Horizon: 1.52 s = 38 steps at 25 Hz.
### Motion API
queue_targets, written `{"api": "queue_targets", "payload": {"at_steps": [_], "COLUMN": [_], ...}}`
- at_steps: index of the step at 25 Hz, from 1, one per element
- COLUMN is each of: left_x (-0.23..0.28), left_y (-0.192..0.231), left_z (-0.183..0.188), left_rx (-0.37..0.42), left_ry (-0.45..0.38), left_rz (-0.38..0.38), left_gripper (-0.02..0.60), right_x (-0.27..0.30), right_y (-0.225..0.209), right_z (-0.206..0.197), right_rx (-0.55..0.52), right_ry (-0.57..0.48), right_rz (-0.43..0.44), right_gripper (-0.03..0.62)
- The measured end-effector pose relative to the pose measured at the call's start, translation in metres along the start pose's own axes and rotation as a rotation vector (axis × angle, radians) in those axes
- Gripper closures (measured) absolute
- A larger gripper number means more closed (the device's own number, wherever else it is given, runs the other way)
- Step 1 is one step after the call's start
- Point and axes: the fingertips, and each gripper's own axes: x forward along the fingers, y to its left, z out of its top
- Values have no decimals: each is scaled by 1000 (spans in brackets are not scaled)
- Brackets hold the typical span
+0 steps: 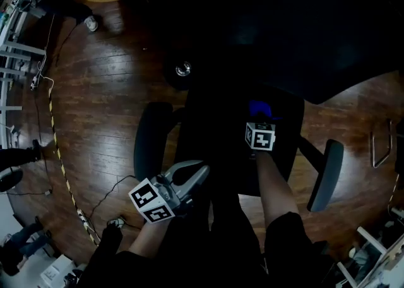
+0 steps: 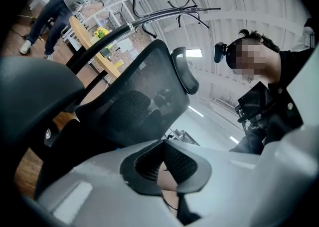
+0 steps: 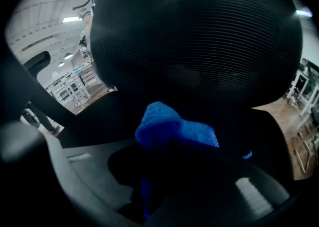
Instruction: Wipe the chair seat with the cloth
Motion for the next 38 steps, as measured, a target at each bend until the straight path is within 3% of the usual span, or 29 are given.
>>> {"api": "queue_targets", "payload": {"at_steps": [5,8,13,19,23,28,32,35,38], "left_x": [11,21,23,7,-4,-21,-35,-41,-44], "left_y": [-7,-6,-5,-1,2,11,20,21,19], "left_z": [-3,-6,-5,-3,0,10,18,22,25], "left_rx": [16,21,19,15,9,3,7,8,10], "left_ry": [32,42,38,-5,-32,-77,-113,-126,-134], "left_rz": [-35,-36,-23,8,25,60,90,98,95], "left_gripper": [594,594,594,594,594,594,592,594,594], "right_x": [-49,-69,-75,-85,-71,-29,-5,7,15], "right_y": [-103,-138,-152,-145,-82,70,189,240,253], "right_z": [-30,-38,-34,-26,-5,28,24,9,6], "right_rx": [44,19,35,114,140,115,48,-37,-104], "right_ry": [24,28,-19,-98,-158,-162,-67,-10,-18], "right_rz": [-170,-217,-238,-133,-11,272,460,498,449], "right_gripper": [530,530,530,530,529,529,528,529,530]}}
